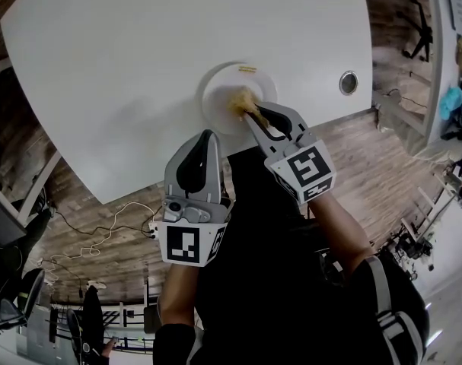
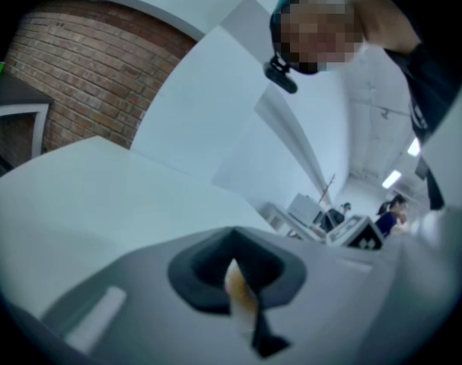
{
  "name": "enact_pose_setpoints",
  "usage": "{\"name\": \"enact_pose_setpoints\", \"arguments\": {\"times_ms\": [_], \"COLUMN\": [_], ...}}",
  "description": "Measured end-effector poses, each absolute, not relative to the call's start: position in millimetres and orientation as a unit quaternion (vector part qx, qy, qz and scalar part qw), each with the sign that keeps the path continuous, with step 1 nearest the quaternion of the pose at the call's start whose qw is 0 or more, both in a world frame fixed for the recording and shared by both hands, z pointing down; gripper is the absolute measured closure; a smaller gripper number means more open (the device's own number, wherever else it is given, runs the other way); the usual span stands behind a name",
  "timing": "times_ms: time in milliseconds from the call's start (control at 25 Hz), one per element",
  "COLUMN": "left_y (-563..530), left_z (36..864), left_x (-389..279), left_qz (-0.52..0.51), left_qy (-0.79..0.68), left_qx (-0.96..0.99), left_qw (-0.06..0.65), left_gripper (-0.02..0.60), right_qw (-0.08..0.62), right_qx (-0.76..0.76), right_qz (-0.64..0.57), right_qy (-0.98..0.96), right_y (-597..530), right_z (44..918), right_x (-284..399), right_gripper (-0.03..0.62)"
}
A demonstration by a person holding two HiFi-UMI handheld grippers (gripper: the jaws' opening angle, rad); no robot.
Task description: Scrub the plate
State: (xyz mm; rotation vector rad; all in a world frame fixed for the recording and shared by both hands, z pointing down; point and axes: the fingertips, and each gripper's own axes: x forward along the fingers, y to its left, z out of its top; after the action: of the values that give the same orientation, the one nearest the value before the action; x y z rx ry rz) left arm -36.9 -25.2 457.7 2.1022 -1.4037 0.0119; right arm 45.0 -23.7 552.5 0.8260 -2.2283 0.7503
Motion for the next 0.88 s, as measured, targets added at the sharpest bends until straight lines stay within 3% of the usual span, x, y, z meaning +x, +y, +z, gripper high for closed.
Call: {"name": "enact_pose_setpoints", "arguments": {"times_ms": [880], "left_y": [-37], "left_z": [428], "left_x": [-24], "left_qz": [0.001], "left_qy": [-0.522], "left_qx": [0.807], "left_qw": [0.278], "left_gripper": [0.578], "right_qw": [0.297], "right_qx": [0.420], "right_qz": [0.248], "right_qy": [-0.821], "right_y": [-90], "right_z": [519], "right_x": [121], "right_gripper": [0.546]}}
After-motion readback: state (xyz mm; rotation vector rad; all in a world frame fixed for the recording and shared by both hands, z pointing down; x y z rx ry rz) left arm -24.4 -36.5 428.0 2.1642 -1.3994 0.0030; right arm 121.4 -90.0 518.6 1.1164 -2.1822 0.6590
